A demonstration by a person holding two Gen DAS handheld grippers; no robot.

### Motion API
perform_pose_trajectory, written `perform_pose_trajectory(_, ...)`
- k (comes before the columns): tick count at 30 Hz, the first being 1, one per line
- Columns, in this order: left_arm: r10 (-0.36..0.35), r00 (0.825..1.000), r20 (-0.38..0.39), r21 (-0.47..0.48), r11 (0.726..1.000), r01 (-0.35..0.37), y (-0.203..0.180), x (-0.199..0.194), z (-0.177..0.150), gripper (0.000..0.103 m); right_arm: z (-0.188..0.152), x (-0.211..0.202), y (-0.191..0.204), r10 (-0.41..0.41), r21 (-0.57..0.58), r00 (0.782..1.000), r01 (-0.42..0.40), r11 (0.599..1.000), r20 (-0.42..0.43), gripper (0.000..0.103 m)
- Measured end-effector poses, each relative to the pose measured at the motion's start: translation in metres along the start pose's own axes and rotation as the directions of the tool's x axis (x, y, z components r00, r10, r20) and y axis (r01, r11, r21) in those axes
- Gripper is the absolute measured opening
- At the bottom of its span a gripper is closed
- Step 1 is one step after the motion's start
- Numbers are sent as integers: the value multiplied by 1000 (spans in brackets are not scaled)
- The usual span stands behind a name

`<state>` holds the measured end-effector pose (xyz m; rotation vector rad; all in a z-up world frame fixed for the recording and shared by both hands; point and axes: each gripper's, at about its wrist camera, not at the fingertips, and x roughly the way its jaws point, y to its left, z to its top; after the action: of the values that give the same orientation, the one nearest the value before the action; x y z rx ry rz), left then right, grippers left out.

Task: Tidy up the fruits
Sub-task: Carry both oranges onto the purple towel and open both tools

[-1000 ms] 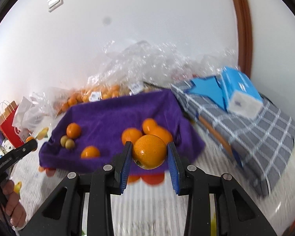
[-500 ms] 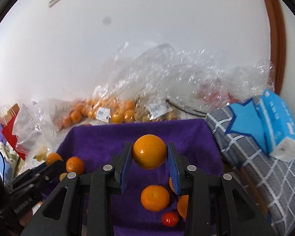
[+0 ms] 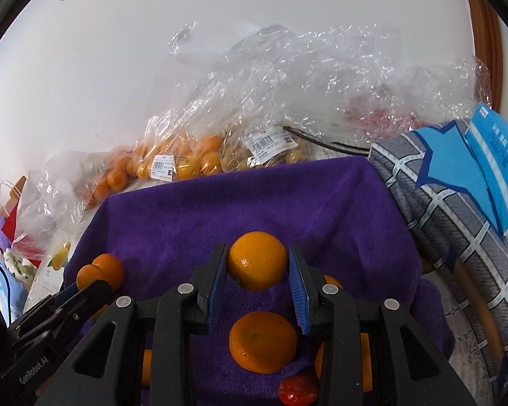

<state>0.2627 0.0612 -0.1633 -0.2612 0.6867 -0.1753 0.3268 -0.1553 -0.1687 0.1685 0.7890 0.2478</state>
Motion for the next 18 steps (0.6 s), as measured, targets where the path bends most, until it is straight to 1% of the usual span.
perform_pose_trajectory(5, 12, 1000, -21, -7, 1000, -12, 2, 5, 0, 32, -3, 5, 2, -2, -12, 1000, 2, 1000, -15, 35)
perform_pose_trajectory(11, 30, 999, -37, 1, 1000, -30, 0, 8, 0, 32, -7, 7, 9, -36, -66, 999, 36, 997, -4, 36)
perform_pose_trajectory(18, 41, 998, -49, 14, 999, -41, -2, 11, 0, 32, -11, 3, 14, -45, -103, 999, 46, 994, 11, 36)
